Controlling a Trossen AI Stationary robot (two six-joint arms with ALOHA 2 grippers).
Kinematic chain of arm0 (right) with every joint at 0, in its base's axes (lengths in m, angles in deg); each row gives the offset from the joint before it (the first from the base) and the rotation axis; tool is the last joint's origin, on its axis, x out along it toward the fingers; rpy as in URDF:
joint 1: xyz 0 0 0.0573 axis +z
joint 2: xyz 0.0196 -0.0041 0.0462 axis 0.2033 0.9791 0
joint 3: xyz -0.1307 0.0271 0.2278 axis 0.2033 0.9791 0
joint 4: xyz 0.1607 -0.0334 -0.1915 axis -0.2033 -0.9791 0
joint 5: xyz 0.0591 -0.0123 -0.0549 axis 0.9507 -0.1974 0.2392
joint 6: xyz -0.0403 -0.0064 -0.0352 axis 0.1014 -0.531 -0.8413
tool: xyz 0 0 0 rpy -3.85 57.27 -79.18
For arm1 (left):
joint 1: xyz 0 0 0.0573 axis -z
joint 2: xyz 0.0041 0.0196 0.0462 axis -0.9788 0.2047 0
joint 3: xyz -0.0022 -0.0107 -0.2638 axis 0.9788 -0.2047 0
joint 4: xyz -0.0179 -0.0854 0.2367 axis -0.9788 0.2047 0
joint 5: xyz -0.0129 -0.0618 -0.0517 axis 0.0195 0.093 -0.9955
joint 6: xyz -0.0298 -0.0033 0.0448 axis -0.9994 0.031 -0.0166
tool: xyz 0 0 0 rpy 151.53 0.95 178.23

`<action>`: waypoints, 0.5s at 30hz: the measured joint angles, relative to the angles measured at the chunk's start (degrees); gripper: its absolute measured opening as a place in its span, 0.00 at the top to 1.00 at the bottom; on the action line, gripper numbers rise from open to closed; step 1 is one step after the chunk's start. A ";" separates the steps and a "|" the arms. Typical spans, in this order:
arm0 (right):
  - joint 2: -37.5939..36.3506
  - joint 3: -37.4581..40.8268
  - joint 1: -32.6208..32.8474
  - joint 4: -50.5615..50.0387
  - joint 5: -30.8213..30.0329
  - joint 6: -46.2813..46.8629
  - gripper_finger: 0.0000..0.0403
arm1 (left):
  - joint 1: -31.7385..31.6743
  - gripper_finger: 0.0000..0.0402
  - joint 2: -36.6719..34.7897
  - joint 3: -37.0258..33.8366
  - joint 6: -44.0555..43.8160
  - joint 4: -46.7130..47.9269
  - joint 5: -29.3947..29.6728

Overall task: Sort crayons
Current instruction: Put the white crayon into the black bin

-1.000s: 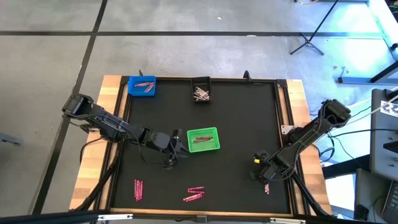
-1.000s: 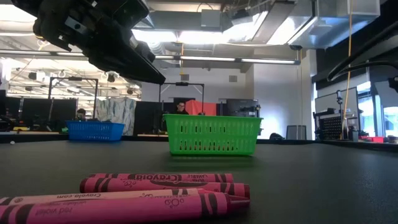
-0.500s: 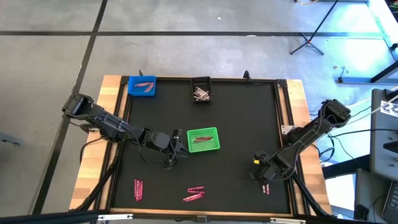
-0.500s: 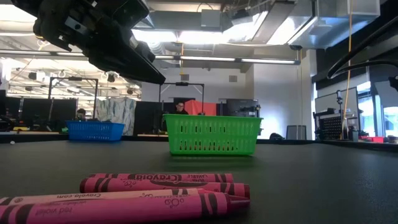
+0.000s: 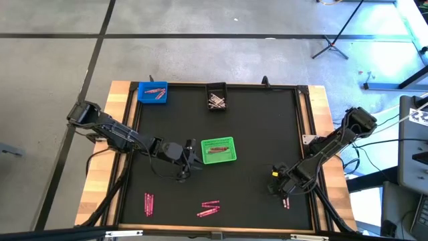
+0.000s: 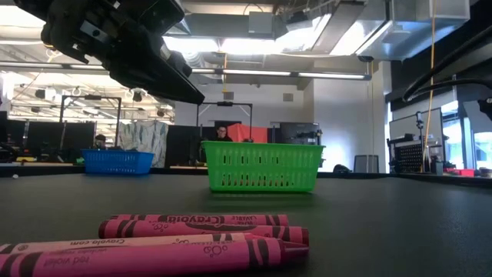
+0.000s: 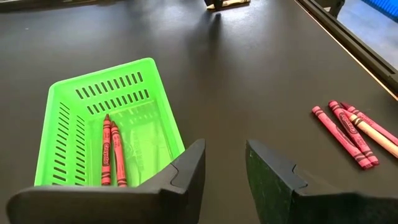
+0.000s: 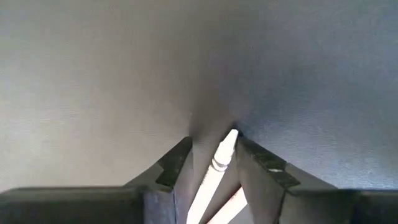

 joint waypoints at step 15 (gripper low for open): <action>1.45 0.46 0.00 1.93 2.44 -1.29 0.70 | -0.02 0.74 -0.02 0.00 0.04 -0.15 -0.02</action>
